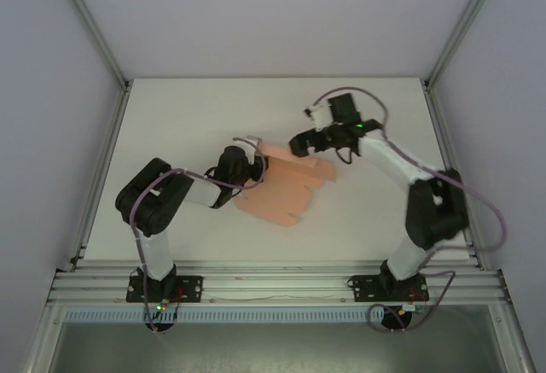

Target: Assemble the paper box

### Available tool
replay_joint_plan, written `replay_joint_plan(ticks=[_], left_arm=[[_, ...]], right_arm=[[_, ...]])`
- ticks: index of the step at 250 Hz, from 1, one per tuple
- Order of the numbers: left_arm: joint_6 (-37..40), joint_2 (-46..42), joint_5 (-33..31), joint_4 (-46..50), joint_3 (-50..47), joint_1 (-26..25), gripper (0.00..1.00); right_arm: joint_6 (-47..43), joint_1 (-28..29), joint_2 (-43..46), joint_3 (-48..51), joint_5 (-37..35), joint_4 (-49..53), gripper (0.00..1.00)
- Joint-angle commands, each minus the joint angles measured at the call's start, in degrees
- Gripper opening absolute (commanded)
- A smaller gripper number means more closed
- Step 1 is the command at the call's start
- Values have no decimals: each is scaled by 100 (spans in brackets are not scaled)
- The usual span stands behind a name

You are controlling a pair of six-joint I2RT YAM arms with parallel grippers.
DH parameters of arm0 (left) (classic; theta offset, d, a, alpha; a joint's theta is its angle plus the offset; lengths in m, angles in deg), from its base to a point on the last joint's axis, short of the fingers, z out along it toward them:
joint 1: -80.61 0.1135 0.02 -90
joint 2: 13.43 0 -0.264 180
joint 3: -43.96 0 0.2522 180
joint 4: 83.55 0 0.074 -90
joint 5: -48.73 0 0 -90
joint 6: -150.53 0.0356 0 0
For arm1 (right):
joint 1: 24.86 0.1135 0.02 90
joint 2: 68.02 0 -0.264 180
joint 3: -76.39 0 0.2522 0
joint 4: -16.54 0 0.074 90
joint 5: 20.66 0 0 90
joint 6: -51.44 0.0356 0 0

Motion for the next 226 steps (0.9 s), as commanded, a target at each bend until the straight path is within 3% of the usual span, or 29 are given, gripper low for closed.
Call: replay_joint_plan(ticks=[1,35,55,75,95,150,226], left_arm=[[-798,-325,383,417,203,263,0],[-1174,-427,1230,1024,496,491,0],[-1066,-525,1409,1468,645,495,0],[-1006,-574,1361,1934,823,492,0],[-1080,-605,1368,2258,966,509,0],[-1333,-544,1470,2257,1091,538,0],[-1000,-572,1449,2377,1065,547,0]], right_arm=[[380,-402,995,662,-748,-747,100],[321,-662,1425,1148,225,-876,100],[206,-671,1293,1091,1102,-891,97],[56,-661,1059,854,1971,-797,88],[-320,-624,936,713,2403,-546,84],[-575,-596,1199,1135,2310,-722,88],[-622,-694,1627,1109,1013,-83,97]])
